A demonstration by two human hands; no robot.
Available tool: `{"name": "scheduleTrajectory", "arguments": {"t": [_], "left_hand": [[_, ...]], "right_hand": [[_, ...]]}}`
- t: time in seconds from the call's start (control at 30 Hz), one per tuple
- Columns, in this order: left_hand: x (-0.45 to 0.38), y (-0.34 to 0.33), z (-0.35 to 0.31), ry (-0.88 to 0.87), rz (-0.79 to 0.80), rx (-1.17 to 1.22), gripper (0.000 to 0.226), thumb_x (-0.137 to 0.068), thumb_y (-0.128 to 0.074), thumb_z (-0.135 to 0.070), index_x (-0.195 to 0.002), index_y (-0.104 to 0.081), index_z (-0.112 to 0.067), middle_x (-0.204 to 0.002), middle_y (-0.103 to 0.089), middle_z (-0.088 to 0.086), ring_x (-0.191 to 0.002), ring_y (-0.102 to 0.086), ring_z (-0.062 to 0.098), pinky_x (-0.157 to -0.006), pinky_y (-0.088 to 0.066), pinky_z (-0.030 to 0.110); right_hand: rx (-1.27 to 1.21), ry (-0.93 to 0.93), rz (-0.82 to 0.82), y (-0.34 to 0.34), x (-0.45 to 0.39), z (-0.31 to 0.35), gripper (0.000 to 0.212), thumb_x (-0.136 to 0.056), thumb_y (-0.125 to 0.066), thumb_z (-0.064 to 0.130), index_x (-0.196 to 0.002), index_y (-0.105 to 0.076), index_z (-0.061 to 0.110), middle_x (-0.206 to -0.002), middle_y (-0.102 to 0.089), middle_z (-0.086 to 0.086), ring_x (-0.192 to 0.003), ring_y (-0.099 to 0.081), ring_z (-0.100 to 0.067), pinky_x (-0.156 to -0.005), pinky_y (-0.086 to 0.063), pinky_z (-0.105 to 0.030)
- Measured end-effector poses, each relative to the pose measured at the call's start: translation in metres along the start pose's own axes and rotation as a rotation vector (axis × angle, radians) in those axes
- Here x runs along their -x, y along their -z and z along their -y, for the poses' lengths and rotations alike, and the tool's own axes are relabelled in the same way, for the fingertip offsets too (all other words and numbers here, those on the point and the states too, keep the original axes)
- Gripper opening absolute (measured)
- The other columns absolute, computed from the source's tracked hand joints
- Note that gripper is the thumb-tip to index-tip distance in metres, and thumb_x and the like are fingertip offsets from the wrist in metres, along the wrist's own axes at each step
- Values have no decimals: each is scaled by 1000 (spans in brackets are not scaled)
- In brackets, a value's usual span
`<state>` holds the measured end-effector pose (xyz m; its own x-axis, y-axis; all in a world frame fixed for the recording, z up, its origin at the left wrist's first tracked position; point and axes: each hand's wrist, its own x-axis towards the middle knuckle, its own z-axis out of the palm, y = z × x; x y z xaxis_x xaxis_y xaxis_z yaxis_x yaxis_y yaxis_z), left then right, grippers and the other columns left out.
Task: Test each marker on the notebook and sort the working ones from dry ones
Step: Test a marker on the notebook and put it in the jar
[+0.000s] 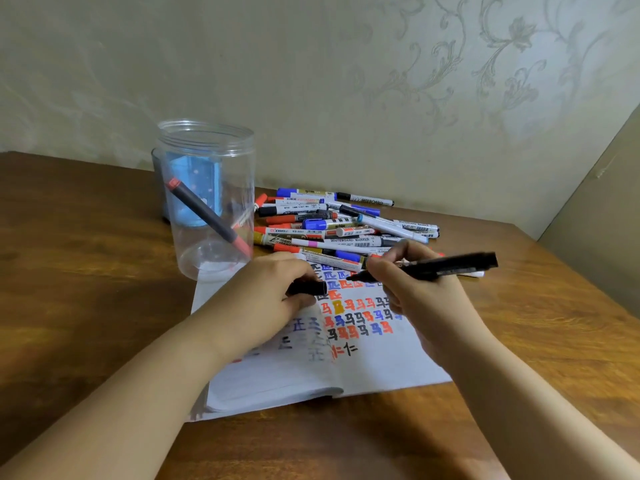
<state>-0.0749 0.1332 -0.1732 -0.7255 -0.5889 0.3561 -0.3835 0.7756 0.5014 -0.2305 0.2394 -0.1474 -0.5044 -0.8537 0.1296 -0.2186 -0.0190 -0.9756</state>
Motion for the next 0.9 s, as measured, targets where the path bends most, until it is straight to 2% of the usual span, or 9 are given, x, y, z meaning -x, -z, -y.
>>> {"name": "scheduleTrajectory", "arguments": {"t": [0.13, 0.23, 0.3, 0.4, 0.57, 0.7, 0.8, 0.9], "left_hand": [[-1, 0, 3, 38, -62, 4, 17, -85, -62, -23, -102, -62, -22, -93, -52, -13, -88, -50, 6, -72, -36, 9], [-2, 0, 6, 43, -88, 6, 14, -87, -60, -22, -100, -62, -21, -93, -54, -11, -88, -51, 7, -73, -40, 15], [-2, 0, 9, 44, -102, 2, 14, -87, -60, -21, -100, -62, -22, -93, -56, -10, -88, -51, 8, -74, -40, 18], [-3, -2, 10, 36, -107, 2, 16, -86, -60, -19, -101, -63, -21, -93, -57, -10, -88, -51, 7, -71, -38, 13], [-1, -7, 4, -27, -73, 24, 20, -84, -63, -20, -103, -64, -24, -95, -58, -14, -87, -51, 0, -74, -39, 7], [0, -9, 0, -93, -85, 26, 19, -83, -64, -20, -103, -66, -21, -91, -60, -10, -85, -53, 3, -76, -42, 16], [1, -8, -3, -125, -104, 22, 17, -85, -62, -18, -101, -67, -17, -89, -61, -6, -83, -55, 7, -73, -44, 20], [3, -8, -6, -168, -106, -17, 20, -86, -55, -26, -95, -68, -14, -83, -61, -4, -77, -56, 11, -66, -45, 23]], "right_hand": [[-81, 43, 9, -18, -16, 0, 21, -87, -62, 14, -70, -50, 11, -51, -43, 3, -47, -34, -7, -46, -30, -19], [-202, 33, -14, -28, -19, -10, 21, -91, -54, 10, -71, -46, 8, -51, -37, 0, -45, -32, -7, -44, -27, -16], [-226, 45, -2, -29, -19, -15, 27, -91, -51, 6, -66, -41, 12, -49, -35, 3, -45, -30, -8, -43, -25, -16], [-223, 70, 1, -24, -17, -20, 34, -90, -51, 3, -60, -38, 15, -45, -36, 7, -43, -31, -8, -42, -26, -16], [-185, 63, 70, -20, -14, -25, 30, -89, -54, 7, -63, -40, 14, -44, -41, 6, -42, -36, -6, -44, -30, -14], [-155, 34, 85, -20, -14, -28, 27, -84, -63, 17, -62, -48, 17, -47, -42, 10, -45, -37, -4, -55, -30, -23], [-258, 34, 84, -19, -13, -29, 26, -87, -62, 13, -65, -48, 13, -45, -39, 8, -42, -31, -6, -50, -25, -23], [-372, 19, 75, -23, -11, -31, 32, -90, -58, 11, -61, -44, 15, -44, -32, 5, -39, -24, -9, -45, -22, -22]]}}
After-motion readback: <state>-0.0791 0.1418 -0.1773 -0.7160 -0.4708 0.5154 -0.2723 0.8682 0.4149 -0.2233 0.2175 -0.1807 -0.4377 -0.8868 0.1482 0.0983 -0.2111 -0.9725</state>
